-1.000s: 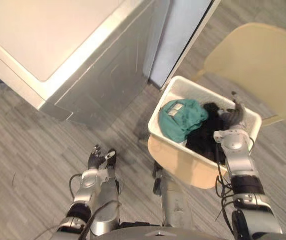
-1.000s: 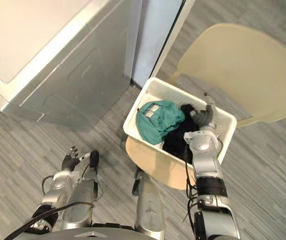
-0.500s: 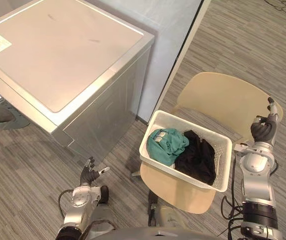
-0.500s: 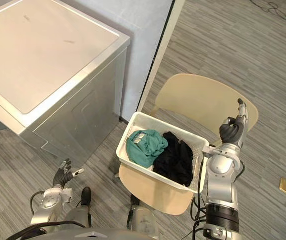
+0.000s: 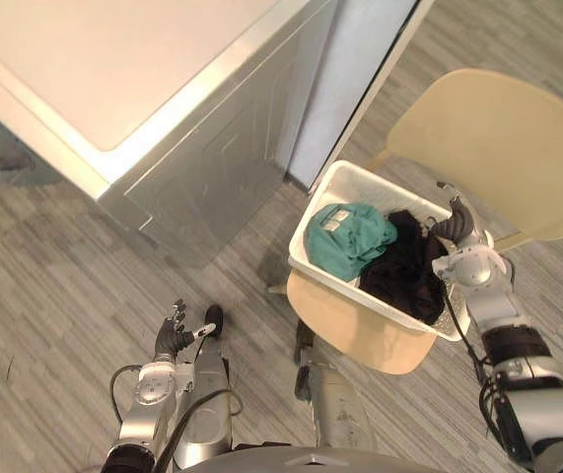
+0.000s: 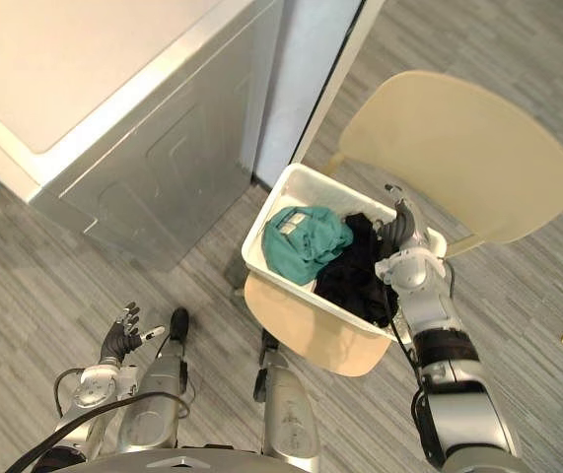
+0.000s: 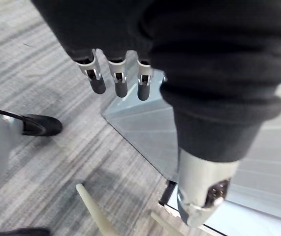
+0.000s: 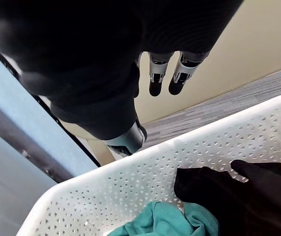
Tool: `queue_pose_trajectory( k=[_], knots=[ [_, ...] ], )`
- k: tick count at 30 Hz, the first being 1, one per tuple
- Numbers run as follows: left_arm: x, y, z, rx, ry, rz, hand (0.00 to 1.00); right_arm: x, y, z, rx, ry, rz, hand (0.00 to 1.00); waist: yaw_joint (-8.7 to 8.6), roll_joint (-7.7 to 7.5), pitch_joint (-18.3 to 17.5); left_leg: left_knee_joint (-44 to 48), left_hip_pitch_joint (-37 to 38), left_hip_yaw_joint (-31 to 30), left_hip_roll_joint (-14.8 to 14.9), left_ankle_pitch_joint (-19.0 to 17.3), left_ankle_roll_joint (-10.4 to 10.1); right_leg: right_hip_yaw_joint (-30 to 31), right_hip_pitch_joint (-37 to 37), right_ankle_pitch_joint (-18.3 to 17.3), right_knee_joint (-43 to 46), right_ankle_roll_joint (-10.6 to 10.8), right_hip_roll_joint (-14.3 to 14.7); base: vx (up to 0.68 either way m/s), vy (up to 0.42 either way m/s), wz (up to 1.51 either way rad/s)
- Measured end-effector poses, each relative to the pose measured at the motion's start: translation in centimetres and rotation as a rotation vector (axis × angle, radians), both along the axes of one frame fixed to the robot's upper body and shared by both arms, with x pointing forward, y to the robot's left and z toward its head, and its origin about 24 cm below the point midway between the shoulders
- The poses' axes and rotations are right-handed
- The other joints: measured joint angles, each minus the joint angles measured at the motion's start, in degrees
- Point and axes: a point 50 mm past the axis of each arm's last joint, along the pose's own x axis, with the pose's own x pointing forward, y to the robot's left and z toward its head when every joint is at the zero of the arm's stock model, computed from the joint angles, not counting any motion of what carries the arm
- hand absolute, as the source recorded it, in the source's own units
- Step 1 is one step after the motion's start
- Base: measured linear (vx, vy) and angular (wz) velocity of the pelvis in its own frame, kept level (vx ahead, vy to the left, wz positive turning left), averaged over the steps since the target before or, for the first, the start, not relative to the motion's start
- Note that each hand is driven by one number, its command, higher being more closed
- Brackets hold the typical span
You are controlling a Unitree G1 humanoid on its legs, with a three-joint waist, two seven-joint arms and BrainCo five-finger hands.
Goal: Pick up the laundry basket with both hands and put the clothes into the washing machine.
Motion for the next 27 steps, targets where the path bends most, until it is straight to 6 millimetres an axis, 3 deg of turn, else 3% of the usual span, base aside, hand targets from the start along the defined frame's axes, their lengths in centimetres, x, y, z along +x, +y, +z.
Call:
queue_pose_trajectory(
  k=[8,14,19,27],
  knots=[
    [0.4,-0.2,0.2,-0.033,-0.026,0.048,0.0,2.0,-0.3,1.3,-0.138,0.034,-0.075,0.0,1.14,0.25,2.3,-2.5,-3.7,-2.3,-1.1,2.8,0.4,-1.9,-3.5,1.6,-0.5,-0.6,-0.7,0.0,-0.003,0.14],
    [2.3,-1.0,1.5,-0.085,-0.101,0.064,0.0,3.5,-0.2,4.4,-0.221,-0.019,-0.088,0.0,1.58,0.5,3.6,-4.8,-5.9,-3.0,-1.5,4.6,0.5,-2.4,-5.9,2.4,-1.3,-0.5,-0.9,0.0,-0.024,0.05],
    [3.6,-2.7,2.4,-0.125,-0.149,0.03,0.0,3.8,-0.7,6.1,-0.26,-0.066,-0.133,0.0,2.64,1.06,4.1,-6.6,-7.1,-3.2,-1.4,5.7,0.7,-2.7,-7.7,2.5,-1.4,-0.5,-0.9,-0.01,-0.029,0.01],
    [4.9,-5.3,4.5,-0.231,-0.243,-0.008,0.0,3.9,-1.4,7.6,-0.317,-0.103,-0.176,0.0,2.66,1.11,4.2,-8.1,-9.7,-3.4,-1.3,6.9,0.5,-3.6,-11.6,1.6,0.8,-1.0,-1.7,-0.01,-0.02,0.04]
  ],
)
